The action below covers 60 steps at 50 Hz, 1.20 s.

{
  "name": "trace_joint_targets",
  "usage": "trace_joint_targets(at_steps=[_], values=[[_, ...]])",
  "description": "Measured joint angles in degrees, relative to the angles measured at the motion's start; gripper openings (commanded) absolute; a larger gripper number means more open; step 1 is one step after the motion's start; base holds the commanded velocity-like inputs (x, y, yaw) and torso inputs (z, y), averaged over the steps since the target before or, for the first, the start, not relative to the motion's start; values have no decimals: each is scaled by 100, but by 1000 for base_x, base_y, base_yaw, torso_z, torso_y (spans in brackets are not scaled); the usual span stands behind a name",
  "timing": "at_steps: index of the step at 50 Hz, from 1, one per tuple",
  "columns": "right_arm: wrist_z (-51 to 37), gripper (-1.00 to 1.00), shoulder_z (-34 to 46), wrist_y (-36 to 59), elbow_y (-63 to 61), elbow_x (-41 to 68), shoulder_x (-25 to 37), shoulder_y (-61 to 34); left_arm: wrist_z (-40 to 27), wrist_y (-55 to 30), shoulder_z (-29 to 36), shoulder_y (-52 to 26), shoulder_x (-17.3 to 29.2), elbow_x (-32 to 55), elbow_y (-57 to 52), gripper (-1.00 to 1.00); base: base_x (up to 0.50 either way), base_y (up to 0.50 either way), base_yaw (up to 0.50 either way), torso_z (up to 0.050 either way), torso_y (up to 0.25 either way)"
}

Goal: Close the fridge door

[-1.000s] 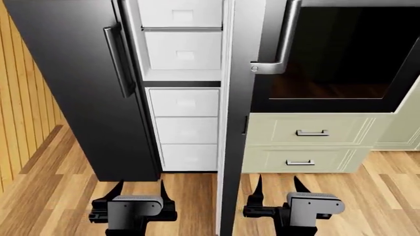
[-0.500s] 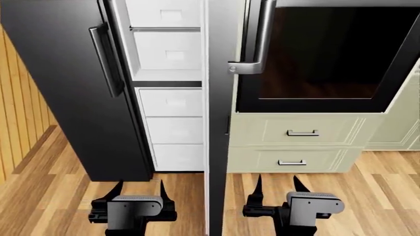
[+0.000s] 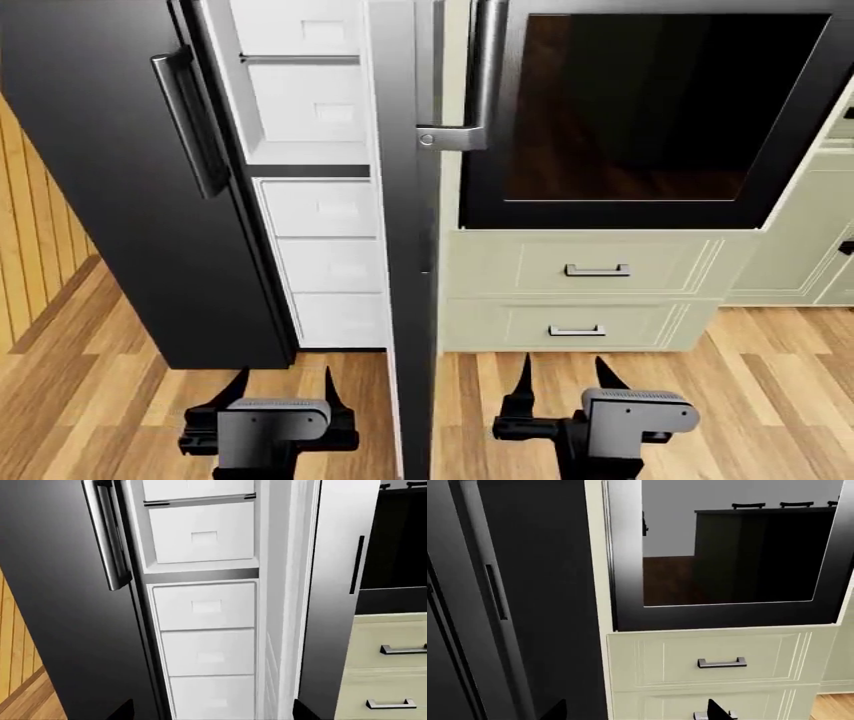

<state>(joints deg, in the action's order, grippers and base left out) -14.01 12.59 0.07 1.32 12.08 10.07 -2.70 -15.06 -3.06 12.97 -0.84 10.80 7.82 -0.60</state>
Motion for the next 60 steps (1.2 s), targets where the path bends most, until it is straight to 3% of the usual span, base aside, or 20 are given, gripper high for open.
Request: trace_joint_targets(at_steps=[60], values=[[-171, 100, 136, -63, -39, 152, 143, 28, -120, 25, 186, -66, 115, 123, 33, 100, 0, -162, 0, 0, 0]])
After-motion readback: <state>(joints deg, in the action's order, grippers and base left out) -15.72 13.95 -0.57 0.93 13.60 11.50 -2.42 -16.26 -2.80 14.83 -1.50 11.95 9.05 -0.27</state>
